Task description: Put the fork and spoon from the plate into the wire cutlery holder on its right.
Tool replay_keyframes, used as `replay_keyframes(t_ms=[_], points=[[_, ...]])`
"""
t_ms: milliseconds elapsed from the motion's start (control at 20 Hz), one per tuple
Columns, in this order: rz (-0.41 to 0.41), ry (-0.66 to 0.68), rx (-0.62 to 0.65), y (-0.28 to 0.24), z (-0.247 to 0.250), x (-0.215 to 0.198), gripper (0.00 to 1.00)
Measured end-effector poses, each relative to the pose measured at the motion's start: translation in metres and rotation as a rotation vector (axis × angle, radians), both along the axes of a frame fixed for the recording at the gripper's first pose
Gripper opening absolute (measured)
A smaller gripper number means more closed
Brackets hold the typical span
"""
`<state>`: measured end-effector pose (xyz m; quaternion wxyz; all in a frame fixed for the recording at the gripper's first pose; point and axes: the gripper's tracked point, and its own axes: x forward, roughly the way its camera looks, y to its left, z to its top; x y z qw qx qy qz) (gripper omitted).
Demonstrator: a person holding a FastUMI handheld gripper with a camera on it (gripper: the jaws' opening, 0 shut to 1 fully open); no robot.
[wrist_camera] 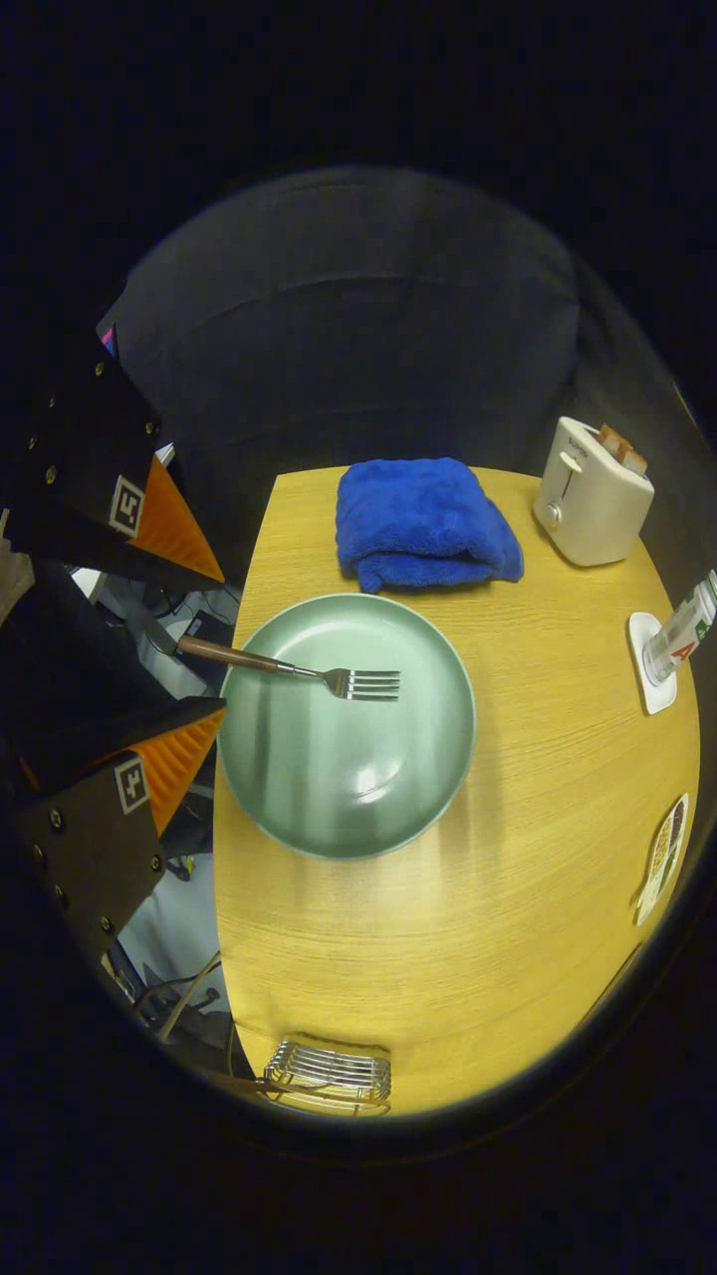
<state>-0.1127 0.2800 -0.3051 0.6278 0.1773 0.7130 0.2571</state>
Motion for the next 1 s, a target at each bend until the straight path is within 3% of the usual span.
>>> replay_keyframes(t_ms=[450,550,750,800,950,1000], points=[[-0.013,0.059,-0.066,0.04,-0.064,-0.012,0.65],[-0.043,0.063,-0.087,0.039,-0.07,-0.005,0.24],[-0.053,0.045,-0.117,0.037,-0.087,-0.004,0.28],[-0.05,0.042,-0.12,0.038,-0.092,-0.006,0.21],[-0.075,0.029,-0.126,0.039,-0.102,-0.008,0.23],[-0.087,0.025,-0.122,0.035,-0.093,-0.003,0.01]])
